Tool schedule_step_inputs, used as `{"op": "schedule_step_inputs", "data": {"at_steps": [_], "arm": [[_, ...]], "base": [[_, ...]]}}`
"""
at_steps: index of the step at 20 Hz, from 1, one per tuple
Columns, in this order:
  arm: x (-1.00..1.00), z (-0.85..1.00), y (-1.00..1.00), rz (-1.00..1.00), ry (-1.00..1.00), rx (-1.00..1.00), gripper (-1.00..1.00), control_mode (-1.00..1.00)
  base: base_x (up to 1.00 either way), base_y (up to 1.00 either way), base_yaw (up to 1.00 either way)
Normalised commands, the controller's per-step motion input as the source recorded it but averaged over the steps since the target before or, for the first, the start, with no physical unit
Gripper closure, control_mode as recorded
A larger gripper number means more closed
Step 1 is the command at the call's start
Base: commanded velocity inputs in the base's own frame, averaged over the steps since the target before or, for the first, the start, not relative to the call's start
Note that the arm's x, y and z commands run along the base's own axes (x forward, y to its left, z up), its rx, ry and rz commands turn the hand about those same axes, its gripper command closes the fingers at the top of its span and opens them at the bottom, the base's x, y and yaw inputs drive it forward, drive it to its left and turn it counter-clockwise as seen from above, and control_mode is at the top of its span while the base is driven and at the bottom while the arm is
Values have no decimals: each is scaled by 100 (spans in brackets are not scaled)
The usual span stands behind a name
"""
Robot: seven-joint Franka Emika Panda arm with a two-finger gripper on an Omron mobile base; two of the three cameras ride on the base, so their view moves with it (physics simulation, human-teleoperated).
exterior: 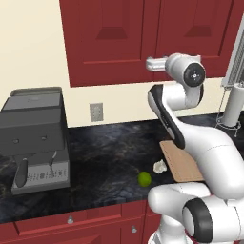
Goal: Open the cabinet. Place the bowl and condiment on the counter. Then place the lime and garlic on the cutting board.
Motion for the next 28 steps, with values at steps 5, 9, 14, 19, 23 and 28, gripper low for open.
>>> {"op": "schedule_step_inputs", "data": {"at_steps": [5,9,14,19,23,28], "arm": [[16,0,3,0,0,0,-100,-100],[14,0,5,0,0,0,-100,-100],[10,-12,9,0,0,0,-100,-100],[5,-26,14,0,0,0,100,-100],[26,-4,7,3,0,0,100,-100],[33,0,0,10,0,0,100,-100]], "base": [[0,0,0],[0,0,0],[0,0,0],[0,0,0],[0,0,0],[0,0,0]]}}
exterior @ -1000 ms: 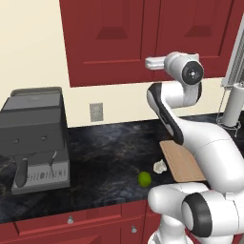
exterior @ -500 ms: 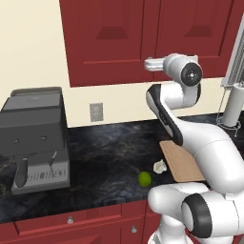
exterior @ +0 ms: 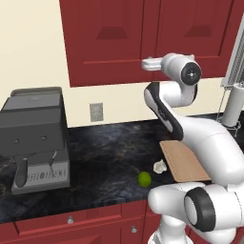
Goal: Open the cabinet. Place the bowl and condiment on the counter. Then place the lime and garlic on the cutting board.
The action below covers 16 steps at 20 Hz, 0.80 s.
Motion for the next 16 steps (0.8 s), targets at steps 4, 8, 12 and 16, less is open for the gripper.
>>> {"op": "schedule_step_inputs", "data": {"at_steps": [4,8,12,16], "arm": [[25,-4,2,10,0,0,100,-100],[24,0,-15,11,0,0,100,-100],[11,0,-21,8,0,0,100,-100],[17,0,4,2,2,0,100,-100]], "base": [[0,0,0],[0,0,0],[0,0,0],[0,0,0]]}}
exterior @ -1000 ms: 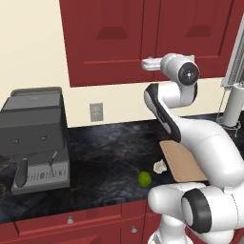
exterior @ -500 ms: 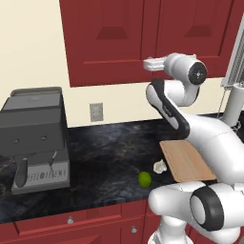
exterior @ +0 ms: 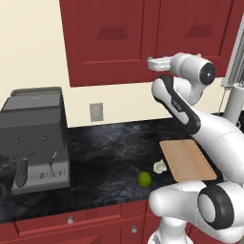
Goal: Open the cabinet. Place the bowl and condiment on the counter. Then place the lime and garlic on the cutting board.
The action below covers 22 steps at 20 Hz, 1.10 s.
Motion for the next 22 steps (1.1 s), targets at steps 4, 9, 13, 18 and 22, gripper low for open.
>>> {"op": "schedule_step_inputs", "data": {"at_steps": [4,9,13,18,22], "arm": [[7,0,0,0,0,0,100,-100],[0,0,-2,0,-1,0,100,-100],[-26,0,0,0,-5,0,100,-100],[-64,0,-31,0,-1,1,100,-100],[-64,0,-47,0,2,8,100,-100]], "base": [[0,0,0],[0,0,0],[0,0,0],[0,0,0],[0,0,0]]}}
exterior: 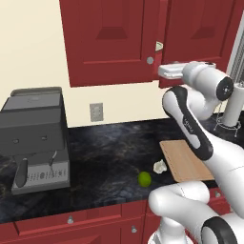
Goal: Open the cabinet. Place the bowl and condiment on the counter. Then place the lime and garlic on the cutting board.
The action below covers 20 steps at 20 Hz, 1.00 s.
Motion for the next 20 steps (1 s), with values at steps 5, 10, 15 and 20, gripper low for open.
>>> {"op": "schedule_step_inputs", "data": {"at_steps": [5,10,15,20], "arm": [[-61,0,-46,0,5,6,100,-100],[-62,0,-49,0,1,4,100,-100],[-34,-1,-43,1,0,0,100,-100],[-25,0,-42,3,0,1,100,-100]], "base": [[0,0,0],[0,0,0],[0,0,0],[0,0,0]]}}
